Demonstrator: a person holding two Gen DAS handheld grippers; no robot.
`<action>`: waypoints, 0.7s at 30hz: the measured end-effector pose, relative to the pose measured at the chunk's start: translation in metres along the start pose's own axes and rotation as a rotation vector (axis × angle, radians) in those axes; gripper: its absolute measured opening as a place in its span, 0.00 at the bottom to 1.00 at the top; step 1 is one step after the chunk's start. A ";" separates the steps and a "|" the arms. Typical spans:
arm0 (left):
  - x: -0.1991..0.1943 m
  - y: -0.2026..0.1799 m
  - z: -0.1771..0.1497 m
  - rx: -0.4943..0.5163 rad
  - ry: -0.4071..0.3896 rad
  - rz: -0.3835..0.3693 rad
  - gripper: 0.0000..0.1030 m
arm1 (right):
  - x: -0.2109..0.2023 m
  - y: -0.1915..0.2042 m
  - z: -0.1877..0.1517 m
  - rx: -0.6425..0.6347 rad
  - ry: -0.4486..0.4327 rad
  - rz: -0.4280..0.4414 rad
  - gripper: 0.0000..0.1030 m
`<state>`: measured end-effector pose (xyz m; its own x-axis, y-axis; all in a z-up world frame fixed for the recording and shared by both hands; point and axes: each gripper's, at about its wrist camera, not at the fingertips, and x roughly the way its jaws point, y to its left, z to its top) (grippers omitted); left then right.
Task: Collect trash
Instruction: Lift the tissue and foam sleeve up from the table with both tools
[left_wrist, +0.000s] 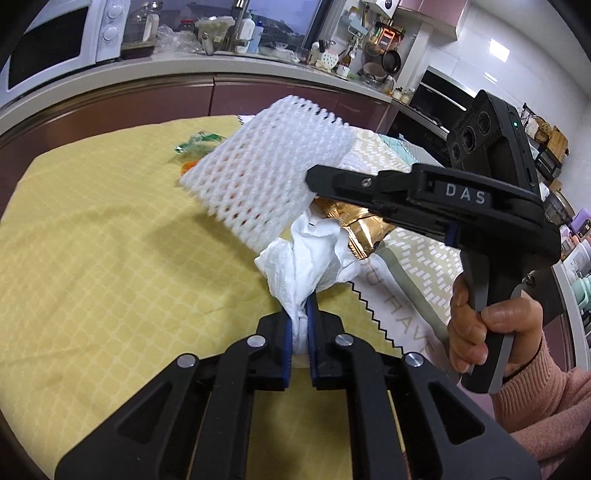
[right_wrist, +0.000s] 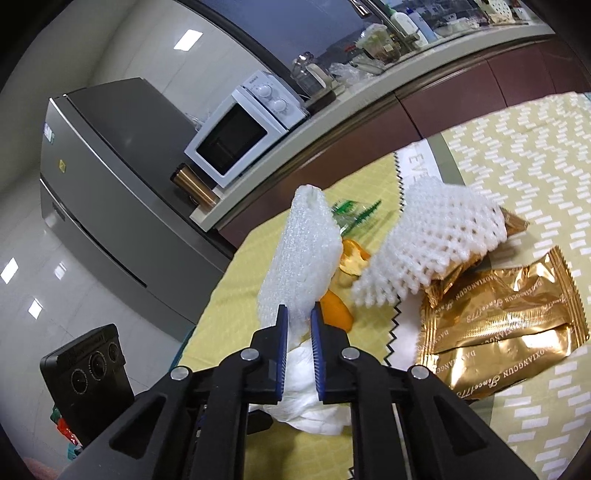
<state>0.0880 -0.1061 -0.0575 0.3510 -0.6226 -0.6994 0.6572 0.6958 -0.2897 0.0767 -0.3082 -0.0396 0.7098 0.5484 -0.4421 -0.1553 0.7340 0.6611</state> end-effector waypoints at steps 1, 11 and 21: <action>-0.003 0.001 -0.001 -0.001 -0.004 0.002 0.07 | -0.001 0.002 0.001 -0.004 -0.005 0.004 0.11; -0.037 0.012 -0.019 -0.011 -0.041 0.055 0.07 | -0.003 0.019 0.005 -0.033 -0.026 0.029 0.11; -0.078 0.030 -0.034 -0.032 -0.086 0.136 0.07 | 0.002 0.033 0.004 -0.053 -0.025 0.048 0.11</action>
<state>0.0578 -0.0245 -0.0336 0.4924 -0.5491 -0.6753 0.5784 0.7862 -0.2176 0.0757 -0.2837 -0.0164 0.7174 0.5738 -0.3950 -0.2256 0.7278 0.6476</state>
